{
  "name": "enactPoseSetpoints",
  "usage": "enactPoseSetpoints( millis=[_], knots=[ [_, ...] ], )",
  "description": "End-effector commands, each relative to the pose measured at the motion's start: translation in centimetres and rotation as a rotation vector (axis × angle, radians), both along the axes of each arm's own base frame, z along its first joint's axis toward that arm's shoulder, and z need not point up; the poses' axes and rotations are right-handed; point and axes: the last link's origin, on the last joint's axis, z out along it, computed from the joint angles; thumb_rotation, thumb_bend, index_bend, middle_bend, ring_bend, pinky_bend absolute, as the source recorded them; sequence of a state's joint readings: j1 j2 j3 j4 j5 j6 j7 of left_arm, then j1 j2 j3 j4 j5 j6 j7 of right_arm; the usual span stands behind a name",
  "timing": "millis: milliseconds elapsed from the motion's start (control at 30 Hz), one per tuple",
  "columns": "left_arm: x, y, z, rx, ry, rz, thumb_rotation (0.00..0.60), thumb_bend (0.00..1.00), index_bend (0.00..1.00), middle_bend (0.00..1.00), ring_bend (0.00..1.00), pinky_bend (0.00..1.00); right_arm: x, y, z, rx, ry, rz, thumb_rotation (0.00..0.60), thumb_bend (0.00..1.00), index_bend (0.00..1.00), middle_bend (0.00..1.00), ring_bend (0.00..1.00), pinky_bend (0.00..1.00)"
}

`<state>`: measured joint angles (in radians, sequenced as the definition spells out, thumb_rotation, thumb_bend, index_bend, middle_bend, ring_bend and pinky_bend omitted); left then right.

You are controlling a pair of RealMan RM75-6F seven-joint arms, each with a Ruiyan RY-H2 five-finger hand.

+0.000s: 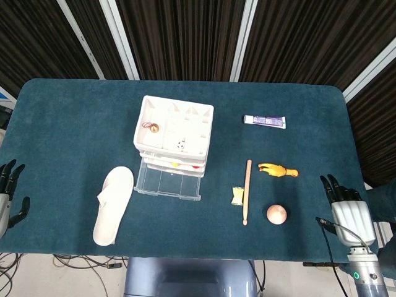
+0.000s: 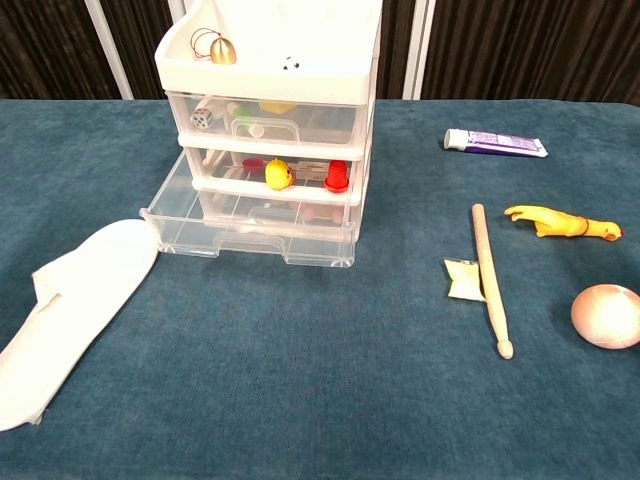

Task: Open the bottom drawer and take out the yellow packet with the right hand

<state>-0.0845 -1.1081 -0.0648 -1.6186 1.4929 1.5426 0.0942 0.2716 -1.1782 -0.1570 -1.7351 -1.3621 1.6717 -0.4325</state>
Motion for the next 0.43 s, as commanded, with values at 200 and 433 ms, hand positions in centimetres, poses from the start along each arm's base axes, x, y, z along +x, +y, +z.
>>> enactPoseSetpoints(
  millis=[200, 433],
  knots=[
    [-0.04, -0.13, -0.21, -0.024, -0.007, 0.012, 0.6, 0.46, 0.05, 0.0, 0.0, 0.0, -0.3, 0.51, -0.19, 0.002, -0.007, -0.008, 0.6, 0.14, 0.01, 0.08, 0.24, 0.26],
    [0.05, -0.19, -0.35, -0.048, -0.021, 0.021, 0.6, 0.46, 0.05, 0.0, 0.0, 0.0, -0.37, 0.61, -0.3, -0.002, -0.022, 0.003, 0.6, 0.14, 0.01, 0.06, 0.22, 0.25]
  ],
)
